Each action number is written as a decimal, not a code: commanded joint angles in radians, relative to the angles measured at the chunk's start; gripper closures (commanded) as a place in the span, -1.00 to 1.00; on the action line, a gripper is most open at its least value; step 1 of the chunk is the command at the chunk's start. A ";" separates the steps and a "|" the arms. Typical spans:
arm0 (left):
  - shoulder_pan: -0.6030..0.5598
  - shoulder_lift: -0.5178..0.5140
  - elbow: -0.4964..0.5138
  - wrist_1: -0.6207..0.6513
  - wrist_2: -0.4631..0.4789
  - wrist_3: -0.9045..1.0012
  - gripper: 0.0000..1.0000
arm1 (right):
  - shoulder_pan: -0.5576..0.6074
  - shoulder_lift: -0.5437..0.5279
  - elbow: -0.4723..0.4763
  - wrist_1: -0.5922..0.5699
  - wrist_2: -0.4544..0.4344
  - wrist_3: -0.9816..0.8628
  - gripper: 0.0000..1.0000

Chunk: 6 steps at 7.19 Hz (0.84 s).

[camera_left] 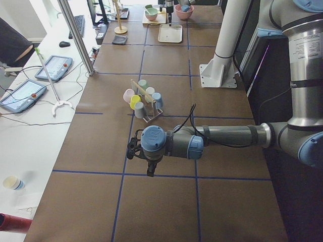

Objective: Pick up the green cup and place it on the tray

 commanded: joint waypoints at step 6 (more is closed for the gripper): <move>0.000 0.000 -0.016 0.002 -0.001 -0.002 -1.00 | -0.002 -0.006 -0.006 0.002 -0.002 -0.012 1.00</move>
